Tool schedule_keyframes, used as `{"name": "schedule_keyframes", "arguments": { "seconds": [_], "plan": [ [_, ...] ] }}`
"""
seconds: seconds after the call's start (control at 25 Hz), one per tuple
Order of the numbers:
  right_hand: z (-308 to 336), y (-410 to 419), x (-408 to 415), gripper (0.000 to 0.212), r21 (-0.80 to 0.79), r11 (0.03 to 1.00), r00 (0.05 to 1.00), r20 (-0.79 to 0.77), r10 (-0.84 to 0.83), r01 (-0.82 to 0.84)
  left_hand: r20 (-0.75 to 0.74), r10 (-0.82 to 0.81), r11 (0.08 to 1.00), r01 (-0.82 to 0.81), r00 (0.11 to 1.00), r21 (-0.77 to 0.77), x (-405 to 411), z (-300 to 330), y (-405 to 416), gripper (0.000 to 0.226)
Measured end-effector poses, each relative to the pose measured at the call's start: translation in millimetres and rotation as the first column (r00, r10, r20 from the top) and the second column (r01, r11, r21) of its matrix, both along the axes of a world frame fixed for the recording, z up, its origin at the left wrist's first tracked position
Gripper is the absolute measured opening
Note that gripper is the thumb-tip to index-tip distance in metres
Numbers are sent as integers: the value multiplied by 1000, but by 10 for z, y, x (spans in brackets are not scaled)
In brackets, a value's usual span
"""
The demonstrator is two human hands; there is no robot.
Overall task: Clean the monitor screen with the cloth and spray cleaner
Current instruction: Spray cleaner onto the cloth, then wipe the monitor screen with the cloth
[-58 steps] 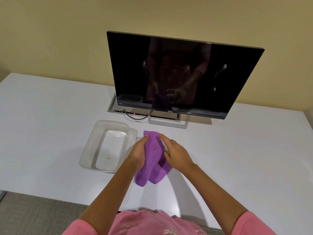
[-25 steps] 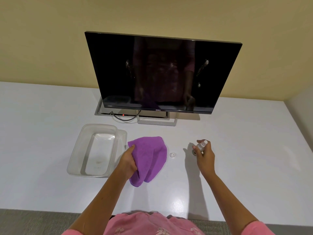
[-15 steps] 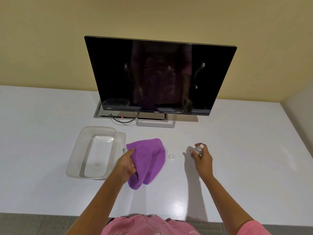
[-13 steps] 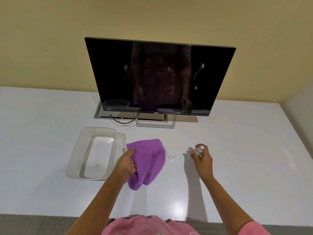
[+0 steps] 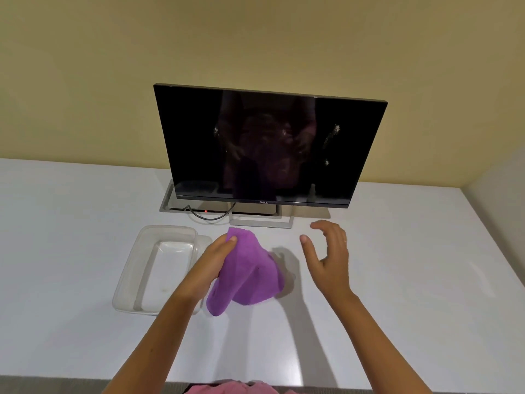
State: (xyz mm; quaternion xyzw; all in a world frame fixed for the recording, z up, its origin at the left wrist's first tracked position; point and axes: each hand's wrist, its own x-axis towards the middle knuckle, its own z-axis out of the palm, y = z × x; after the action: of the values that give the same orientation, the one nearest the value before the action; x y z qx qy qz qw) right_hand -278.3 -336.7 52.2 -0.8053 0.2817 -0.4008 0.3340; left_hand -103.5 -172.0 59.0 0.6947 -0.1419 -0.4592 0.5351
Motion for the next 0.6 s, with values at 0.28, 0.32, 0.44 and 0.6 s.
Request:
{"name": "schedule_keyframes", "arguments": {
  "seconds": [0.28, 0.32, 0.44, 0.6],
  "plan": [
    [624, 66, 480, 32, 589, 715, 825, -139, 548, -376, 197, -341, 921, 369, 919, -125, 226, 646, -154, 25],
    [661, 46, 480, 33, 630, 661, 792, -117, 599, -407, 225, -364, 908, 398, 904, -131, 264, 713, -158, 25],
    [722, 16, 449, 40, 722, 544, 729, -79, 680, -428, 273, -407, 879, 455, 872, -143, 382, 840, -156, 26],
    [733, 102, 574, 37, 803, 381, 727, 91, 681, -458, 327, -429, 868, 485, 842, -110, 565, 850, -184, 21]
  ]
}}
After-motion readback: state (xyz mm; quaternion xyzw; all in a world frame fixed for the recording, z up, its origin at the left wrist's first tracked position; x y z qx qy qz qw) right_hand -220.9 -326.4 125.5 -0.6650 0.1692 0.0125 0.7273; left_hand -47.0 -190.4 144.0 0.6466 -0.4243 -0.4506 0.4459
